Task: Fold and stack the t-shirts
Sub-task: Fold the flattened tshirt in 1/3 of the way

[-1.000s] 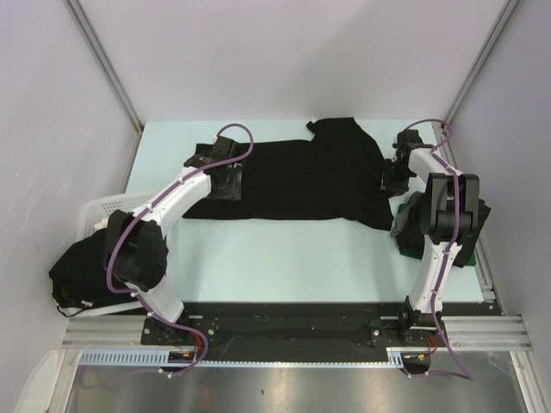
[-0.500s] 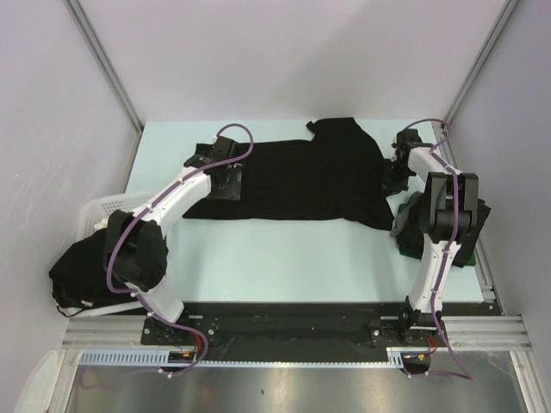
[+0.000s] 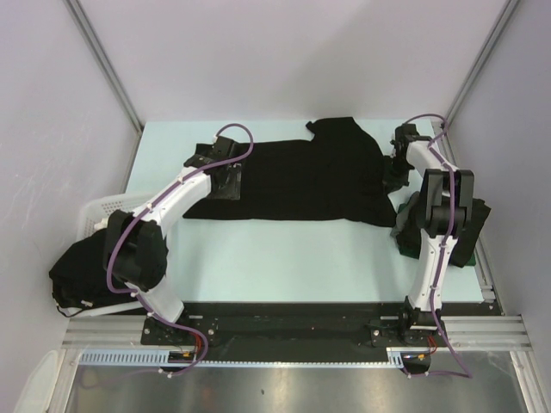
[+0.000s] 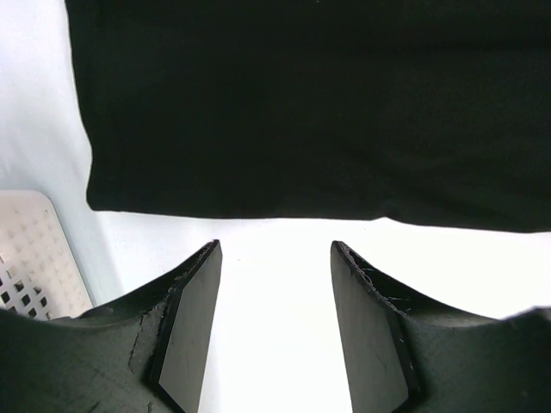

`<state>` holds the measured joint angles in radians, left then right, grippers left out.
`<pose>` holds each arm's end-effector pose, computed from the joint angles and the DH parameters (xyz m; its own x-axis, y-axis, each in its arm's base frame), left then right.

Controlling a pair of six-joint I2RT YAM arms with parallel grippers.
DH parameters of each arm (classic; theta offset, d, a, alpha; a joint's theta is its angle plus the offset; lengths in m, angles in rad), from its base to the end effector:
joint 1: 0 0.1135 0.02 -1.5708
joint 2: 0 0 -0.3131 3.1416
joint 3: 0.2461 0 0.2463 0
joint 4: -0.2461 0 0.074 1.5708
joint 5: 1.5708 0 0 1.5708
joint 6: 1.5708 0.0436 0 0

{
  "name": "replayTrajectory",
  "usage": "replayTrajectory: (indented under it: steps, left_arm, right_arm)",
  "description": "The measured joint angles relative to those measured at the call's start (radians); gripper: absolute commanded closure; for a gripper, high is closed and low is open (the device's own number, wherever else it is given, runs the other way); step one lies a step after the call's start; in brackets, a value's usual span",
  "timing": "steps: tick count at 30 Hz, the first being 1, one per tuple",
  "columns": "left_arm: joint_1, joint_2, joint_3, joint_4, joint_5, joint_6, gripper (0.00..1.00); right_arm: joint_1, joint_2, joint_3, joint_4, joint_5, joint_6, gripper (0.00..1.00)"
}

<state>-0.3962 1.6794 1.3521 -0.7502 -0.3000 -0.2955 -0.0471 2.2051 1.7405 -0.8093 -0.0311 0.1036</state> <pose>0.3317 -0.1248 0.3029 -0.8471 0.0528 -0.5288 -0.0074 0.9938 0.1111 0.4799 -0.0213 0.1999 -0.9461 0.1481 -0.2879 0.1366 0.9888 0.0598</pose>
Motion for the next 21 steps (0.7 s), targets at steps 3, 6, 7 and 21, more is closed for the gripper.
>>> replayTrajectory:
  steps: [3,6,7,21]
  left_arm:
    - [0.0,0.0,0.0,0.0,-0.005,0.0,0.41]
    - [0.0,0.0,0.0,0.0,-0.01,0.0,0.41]
    - [0.0,0.0,0.0,0.0,-0.01,0.0,0.41]
    - [0.004,0.007,-0.064,0.013,-0.01,-0.019,0.41]
  right_arm:
    - [0.0,0.016,0.027,-0.008,0.013,-0.011,0.99]
    - [0.0,0.027,0.047,-0.012,0.024,-0.025,0.99]
    - [0.0,0.032,0.056,-0.013,0.027,-0.03,0.99]
    - [0.0,0.047,0.077,-0.024,0.031,-0.038,0.98]
